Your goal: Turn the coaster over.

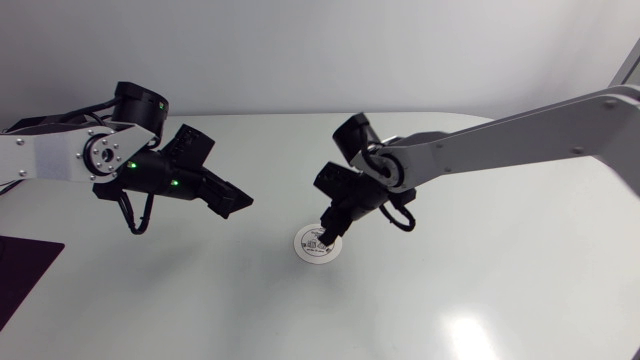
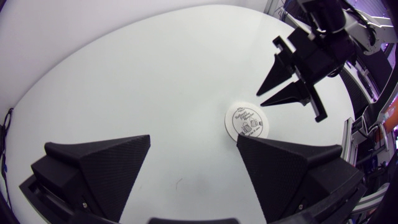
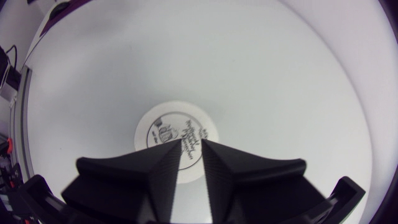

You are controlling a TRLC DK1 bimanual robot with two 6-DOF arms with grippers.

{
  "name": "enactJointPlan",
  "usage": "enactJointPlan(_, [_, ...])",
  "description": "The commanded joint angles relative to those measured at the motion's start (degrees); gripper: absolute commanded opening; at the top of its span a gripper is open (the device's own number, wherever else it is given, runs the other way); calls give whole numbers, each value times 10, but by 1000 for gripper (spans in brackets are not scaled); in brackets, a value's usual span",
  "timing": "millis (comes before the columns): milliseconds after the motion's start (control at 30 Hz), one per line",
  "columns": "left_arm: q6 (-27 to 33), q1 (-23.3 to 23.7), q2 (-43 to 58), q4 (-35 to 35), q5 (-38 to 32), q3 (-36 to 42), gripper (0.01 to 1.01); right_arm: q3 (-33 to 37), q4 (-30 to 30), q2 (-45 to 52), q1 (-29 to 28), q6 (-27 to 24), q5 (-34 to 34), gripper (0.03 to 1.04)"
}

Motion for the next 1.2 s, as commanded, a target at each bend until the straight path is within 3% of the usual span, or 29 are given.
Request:
enactJointPlan(0, [-24, 19, -48, 1, 7, 0, 979, -19, 22, -90, -9, 23, 27, 1005])
enactJointPlan(233, [-79, 39, -129, 31, -46, -25, 979, -123, 101, -284, -97, 58, 118, 1005])
enactJointPlan(467, [-157, 16, -215, 121, -205, -95, 979, -260, 173, -449, -172, 82, 197, 1005])
enactJointPlan(533, [-154, 11, -249, 146, -224, -127, 979, -291, 171, -483, -181, 70, 218, 1005])
enactJointPlan(733, [-158, 31, -315, 133, -235, -179, 956, -351, 151, -586, -202, 63, 240, 1005])
enactJointPlan(1067, [-177, 117, -441, 109, -249, -207, 982, -363, 62, -693, -216, 52, 253, 1005])
enactJointPlan(1167, [-183, 99, -498, 90, -249, -234, 982, -382, 61, -719, -212, 48, 287, 998])
